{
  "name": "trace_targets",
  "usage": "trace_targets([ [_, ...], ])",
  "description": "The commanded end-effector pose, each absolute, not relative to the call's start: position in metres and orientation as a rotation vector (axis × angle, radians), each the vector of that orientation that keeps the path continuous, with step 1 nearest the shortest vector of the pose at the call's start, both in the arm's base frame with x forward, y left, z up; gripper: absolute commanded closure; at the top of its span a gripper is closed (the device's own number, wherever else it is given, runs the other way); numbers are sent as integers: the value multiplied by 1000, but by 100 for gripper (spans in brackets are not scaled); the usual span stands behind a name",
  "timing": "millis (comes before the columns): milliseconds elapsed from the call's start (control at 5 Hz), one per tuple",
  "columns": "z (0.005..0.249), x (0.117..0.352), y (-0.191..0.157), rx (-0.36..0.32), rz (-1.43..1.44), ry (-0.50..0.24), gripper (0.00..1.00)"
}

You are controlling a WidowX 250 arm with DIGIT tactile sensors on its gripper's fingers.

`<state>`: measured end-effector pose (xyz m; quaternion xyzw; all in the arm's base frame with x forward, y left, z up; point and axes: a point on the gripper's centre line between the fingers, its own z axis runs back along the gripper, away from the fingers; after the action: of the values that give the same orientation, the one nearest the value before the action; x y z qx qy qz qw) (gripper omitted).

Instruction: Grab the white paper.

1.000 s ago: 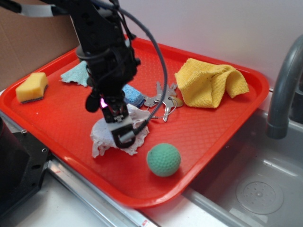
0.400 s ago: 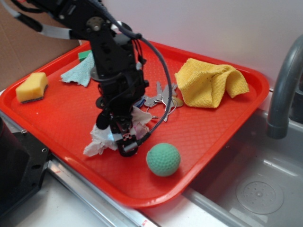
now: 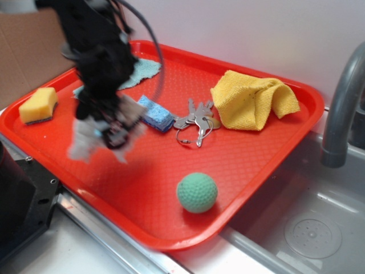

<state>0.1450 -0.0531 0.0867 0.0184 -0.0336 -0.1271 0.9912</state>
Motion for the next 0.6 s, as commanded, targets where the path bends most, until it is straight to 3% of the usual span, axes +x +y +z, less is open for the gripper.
trace_targets([
  [0, 165, 133, 10, 165, 147, -12, 100],
  [200, 189, 135, 37, 177, 319, 8, 100],
  [400, 200, 137, 47, 177, 358, -28, 100],
])
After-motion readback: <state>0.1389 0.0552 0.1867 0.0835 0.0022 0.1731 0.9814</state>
